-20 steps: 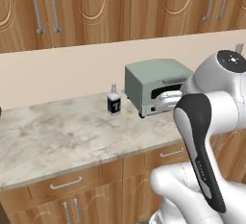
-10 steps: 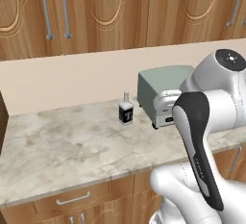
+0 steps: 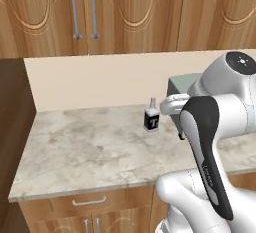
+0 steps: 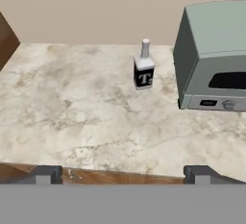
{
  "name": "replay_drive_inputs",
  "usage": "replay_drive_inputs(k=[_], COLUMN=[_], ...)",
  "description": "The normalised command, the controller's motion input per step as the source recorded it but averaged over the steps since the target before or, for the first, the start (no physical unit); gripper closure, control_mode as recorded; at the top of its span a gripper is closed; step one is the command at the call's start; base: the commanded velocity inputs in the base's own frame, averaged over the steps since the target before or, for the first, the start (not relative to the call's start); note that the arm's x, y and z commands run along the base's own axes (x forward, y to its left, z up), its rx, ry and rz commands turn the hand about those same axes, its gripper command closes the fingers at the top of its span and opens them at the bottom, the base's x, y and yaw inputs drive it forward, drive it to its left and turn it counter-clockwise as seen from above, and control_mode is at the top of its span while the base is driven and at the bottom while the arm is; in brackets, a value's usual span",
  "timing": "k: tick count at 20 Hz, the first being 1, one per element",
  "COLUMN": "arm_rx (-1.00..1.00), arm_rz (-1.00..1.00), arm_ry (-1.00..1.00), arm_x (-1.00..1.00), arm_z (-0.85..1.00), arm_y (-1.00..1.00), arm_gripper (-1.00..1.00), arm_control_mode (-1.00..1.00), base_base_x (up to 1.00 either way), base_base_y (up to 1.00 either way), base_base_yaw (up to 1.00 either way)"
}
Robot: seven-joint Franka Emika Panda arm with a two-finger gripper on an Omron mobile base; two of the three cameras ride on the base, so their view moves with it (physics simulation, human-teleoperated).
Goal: Move the drinks to the dining counter.
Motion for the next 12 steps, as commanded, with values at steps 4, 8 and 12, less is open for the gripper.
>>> replay_drive_inputs(k=[4, 8, 12], arm_rx=[0.0, 0.0, 0.0], arm_rz=[0.0, 0.0, 0.0], arm_ry=[0.0, 0.0, 0.0], arm_x=[0.0, 0.0, 0.0], arm_z=[0.0, 0.0, 0.0], arm_y=[0.0, 0.0, 0.0], arm_gripper=[-1.0, -1.0, -1.0], arm_control_mode=[1.0, 1.0, 1.0], base_base_x=[0.46, 0.32, 0.31], base_base_y=[-0.21, -0.12, 0.0], base_base_yaw=[0.01, -0.09, -0.31])
